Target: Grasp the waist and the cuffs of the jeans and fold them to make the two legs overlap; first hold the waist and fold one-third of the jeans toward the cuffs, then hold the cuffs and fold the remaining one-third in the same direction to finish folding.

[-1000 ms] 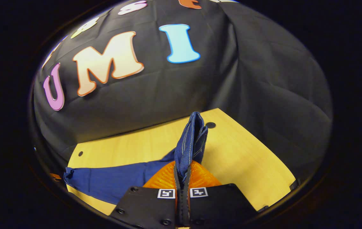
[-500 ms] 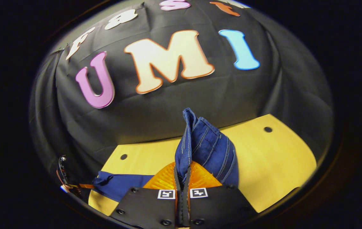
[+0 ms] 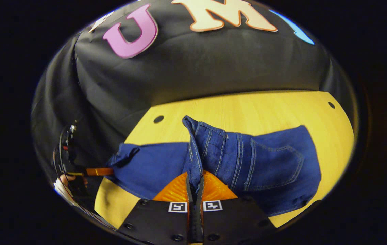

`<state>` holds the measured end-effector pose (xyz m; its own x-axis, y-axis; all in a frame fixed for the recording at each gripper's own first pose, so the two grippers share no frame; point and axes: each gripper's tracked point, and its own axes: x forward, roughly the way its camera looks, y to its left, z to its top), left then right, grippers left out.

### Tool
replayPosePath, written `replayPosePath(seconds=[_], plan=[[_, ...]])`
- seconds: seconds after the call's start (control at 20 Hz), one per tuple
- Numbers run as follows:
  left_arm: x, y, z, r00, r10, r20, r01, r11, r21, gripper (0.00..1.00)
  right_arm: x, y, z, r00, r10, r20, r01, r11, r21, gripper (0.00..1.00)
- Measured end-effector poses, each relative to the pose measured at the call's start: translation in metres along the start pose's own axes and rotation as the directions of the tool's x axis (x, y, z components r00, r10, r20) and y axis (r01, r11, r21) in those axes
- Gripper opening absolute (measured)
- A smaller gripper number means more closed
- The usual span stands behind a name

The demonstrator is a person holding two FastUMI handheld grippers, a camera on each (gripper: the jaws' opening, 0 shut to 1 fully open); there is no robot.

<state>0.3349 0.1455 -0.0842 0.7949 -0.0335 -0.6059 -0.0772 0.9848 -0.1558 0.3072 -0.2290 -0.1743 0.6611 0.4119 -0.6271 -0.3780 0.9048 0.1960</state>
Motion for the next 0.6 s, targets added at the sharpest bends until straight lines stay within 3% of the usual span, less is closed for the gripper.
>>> replayPosePath(seconds=[0.35,0.45,0.5,0.55,0.6], plan=[[0.001,0.001,-0.004,1.000,0.027,-0.010,-0.027,0.999,0.030,0.95,0.047,-0.010,0.026,0.996,-0.016,-0.086,0.018,1.000,0.016,0.03],[0.000,0.000,-0.004,0.999,0.037,-0.007,-0.037,0.999,0.037,0.96,0.043,-0.004,0.016,0.993,0.026,-0.111,-0.022,0.999,0.041,0.05],[0.000,0.000,-0.004,0.999,0.044,-0.009,-0.044,0.998,0.037,0.95,0.045,-0.001,0.014,0.990,0.049,-0.136,-0.041,0.997,0.064,0.20],[0.000,-0.001,-0.003,0.999,0.049,-0.009,-0.048,0.998,0.039,0.95,0.048,0.001,0.012,0.987,0.078,-0.142,-0.066,0.994,0.085,0.24],[0.001,-0.001,-0.004,0.999,0.053,-0.013,-0.053,0.998,0.041,1.00,0.045,0.009,0.013,0.985,0.109,-0.137,-0.094,0.990,0.109,0.43]])
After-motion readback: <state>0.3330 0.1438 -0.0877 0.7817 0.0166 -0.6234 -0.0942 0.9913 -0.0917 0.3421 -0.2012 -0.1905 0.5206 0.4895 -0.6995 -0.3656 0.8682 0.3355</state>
